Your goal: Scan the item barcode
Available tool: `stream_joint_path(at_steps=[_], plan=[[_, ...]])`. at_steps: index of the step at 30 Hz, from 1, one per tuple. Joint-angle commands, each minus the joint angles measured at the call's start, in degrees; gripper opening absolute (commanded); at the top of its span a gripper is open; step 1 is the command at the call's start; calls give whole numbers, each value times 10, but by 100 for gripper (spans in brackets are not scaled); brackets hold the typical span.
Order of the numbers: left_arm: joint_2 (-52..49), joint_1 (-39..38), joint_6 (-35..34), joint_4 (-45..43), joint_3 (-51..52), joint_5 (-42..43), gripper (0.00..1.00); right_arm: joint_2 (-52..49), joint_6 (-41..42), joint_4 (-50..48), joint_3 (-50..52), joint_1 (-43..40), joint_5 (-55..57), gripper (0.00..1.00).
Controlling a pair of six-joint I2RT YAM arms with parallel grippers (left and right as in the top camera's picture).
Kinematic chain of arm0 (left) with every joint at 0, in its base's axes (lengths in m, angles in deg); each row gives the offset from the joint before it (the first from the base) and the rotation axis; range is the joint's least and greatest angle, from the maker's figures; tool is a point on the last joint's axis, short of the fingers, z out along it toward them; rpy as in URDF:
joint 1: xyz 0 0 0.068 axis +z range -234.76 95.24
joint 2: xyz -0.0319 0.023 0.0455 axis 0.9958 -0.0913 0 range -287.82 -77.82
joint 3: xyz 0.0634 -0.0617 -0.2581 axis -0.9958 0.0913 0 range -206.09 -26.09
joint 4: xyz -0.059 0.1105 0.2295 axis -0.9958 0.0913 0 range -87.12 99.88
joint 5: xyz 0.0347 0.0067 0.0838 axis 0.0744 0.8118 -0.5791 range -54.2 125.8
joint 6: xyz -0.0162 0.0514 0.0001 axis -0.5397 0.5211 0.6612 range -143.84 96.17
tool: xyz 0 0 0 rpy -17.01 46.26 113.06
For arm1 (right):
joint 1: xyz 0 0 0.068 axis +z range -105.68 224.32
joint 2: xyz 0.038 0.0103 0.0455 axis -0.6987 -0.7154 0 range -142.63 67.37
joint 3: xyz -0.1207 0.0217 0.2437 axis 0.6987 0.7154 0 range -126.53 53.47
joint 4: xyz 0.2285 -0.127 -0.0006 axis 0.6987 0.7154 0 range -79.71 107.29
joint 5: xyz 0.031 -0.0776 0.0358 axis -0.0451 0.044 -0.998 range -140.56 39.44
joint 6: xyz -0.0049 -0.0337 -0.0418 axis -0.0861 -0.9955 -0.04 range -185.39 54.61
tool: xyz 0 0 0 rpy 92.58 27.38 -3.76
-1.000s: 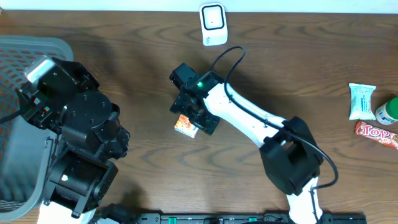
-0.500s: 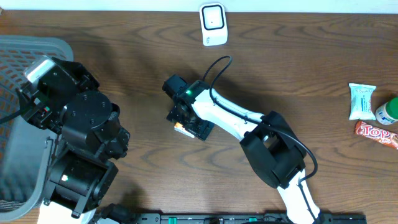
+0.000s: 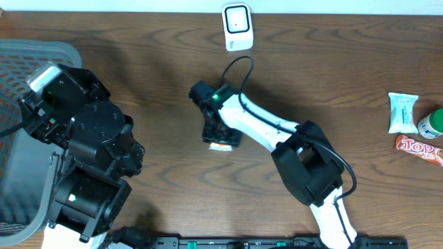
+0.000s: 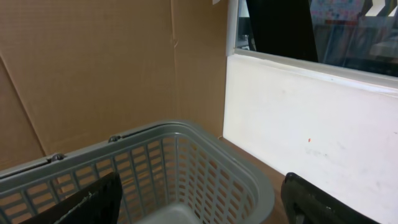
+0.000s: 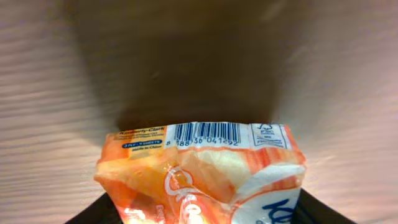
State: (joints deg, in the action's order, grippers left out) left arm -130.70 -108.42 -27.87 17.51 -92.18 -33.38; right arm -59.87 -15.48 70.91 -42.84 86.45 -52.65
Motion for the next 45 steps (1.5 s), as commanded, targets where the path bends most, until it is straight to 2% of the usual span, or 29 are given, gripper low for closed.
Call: stream_joint_path(at_steps=[1,2,3,5,9,12,13,14,15,16,17,18,20,25,34,39,45], plan=[[0,2,8,-1,0,-9,82,-6,-200,20,3,-31,120,58],[0,2,8,-1,0,-9,82,-6,-232,25,3,-35,141,60],[0,2,8,-1,0,-9,82,-6,-275,32,3,-41,172,67],[0,2,8,-1,0,-9,82,-5,-328,44,1,-50,219,99],[0,2,8,-1,0,-9,82,4,-334,94,-36,-61,176,99],[0,2,8,-1,0,-9,82,14,-293,100,-73,-66,129,99],[0,2,8,-1,0,-9,82,14,-283,94,-81,-66,115,97],[0,2,8,-1,0,-9,82,14,-281,85,-86,-67,102,88],[0,2,8,-1,0,-9,82,14,-280,70,-88,-68,93,73],[0,2,8,-1,0,-9,82,14,-268,46,-88,-68,85,53],[0,2,8,-1,0,-9,82,13,-253,30,-87,-69,79,41],[0,2,8,-1,0,-9,82,11,-239,13,-86,-69,73,24],[0,2,8,-1,0,-9,82,7,-213,-5,-85,-69,71,13],[0,2,8,-1,0,-9,82,-24,-190,-37,-78,-70,71,1],[0,2,8,-1,0,-9,82,-58,-191,9,-78,-73,61,1],[0,2,8,-1,0,-9,82,-57,-193,87,-78,-73,48,1],[0,2,8,-1,0,-9,82,-57,-289,233,-78,-72,48,1]])
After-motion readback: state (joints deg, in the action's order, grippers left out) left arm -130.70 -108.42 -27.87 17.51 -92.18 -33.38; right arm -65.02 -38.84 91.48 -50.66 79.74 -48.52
